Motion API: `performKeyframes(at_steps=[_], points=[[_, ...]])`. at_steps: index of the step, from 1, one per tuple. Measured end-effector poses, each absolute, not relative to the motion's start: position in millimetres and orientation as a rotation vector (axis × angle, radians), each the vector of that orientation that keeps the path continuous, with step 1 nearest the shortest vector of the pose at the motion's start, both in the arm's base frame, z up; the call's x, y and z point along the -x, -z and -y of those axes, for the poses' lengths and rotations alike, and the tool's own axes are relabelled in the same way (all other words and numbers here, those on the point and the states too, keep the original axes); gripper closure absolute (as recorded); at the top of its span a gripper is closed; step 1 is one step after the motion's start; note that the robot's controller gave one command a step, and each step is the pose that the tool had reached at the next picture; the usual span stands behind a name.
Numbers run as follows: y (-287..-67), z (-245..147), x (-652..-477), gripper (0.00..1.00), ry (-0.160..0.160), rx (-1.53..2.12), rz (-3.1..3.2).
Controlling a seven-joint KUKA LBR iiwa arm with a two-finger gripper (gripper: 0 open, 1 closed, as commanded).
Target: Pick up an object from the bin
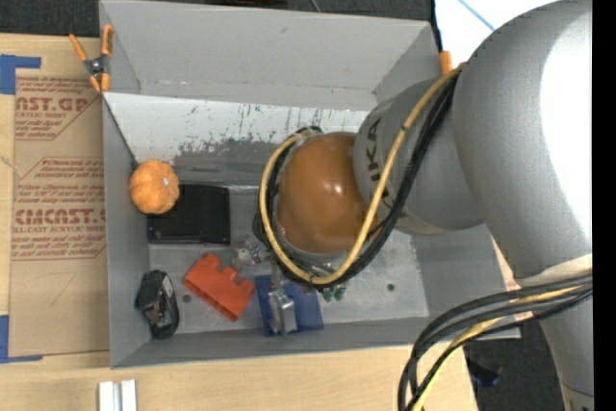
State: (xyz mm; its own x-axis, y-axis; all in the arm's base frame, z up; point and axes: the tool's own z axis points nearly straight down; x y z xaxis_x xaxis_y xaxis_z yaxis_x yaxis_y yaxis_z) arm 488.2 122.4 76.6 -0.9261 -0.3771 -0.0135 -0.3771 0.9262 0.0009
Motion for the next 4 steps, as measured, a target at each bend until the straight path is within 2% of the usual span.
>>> performKeyframes(at_steps=[1,2,3,4], points=[[-75.3,-114.7,-491.2,0.0,-0.008,0.501,-3.087],[-70.2,-179.3,-534.7,0.0,0.002,0.557,-3.092],[-70.6,-151.3,-508.5,0.0,-0.004,1.231,-2.876],[-126.2,-174.7,-517.5,0.0,-0.006,0.897,-3.004]])
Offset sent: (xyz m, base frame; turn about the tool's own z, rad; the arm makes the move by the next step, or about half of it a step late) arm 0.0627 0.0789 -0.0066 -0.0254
